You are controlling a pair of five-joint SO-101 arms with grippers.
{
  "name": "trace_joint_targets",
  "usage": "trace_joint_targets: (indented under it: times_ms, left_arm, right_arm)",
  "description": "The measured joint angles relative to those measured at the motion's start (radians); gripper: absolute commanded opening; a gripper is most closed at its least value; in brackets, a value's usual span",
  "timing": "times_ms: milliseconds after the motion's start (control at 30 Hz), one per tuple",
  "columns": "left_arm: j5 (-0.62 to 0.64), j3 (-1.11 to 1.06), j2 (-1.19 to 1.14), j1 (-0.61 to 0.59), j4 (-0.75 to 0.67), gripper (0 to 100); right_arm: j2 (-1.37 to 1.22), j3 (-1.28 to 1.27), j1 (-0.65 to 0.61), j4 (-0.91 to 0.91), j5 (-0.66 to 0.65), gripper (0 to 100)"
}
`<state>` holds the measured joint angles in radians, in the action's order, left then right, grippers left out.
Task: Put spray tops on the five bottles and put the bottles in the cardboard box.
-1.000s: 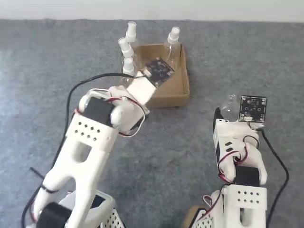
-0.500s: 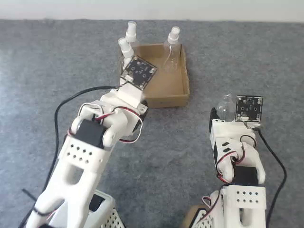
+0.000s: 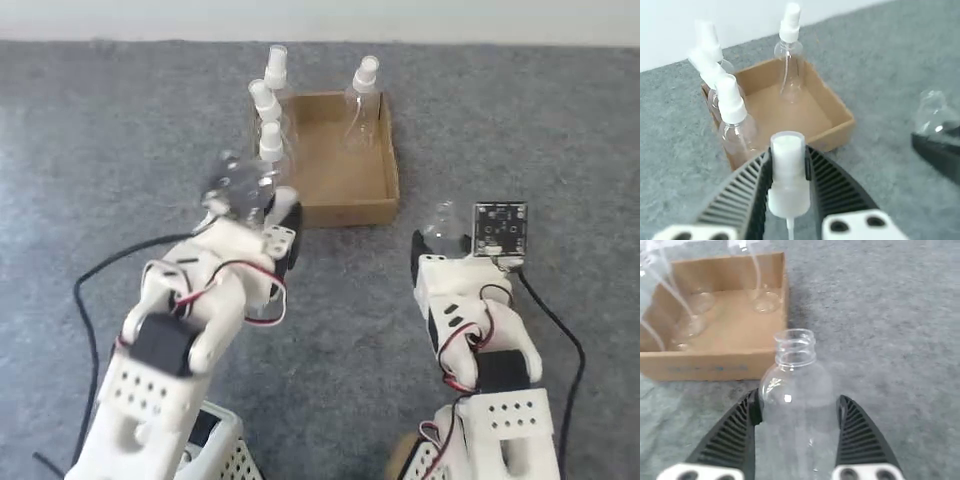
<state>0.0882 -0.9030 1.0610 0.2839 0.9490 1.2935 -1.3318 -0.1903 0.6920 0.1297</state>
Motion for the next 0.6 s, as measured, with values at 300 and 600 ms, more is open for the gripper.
trace_joint_targets:
  times_ms: [300, 600]
  left_arm:
    - [0.092, -0.15, 0.273, 0.0, -0.071, 1]
    - [0.137, -0.204, 0.45, 0.002, -0.078, 1]
  right_arm:
    - [0.0, 0.0, -0.11, 0.0, 0.009, 3.8]
    - [0.0, 0.0, -0.181, 0.0, 0.009, 4.2]
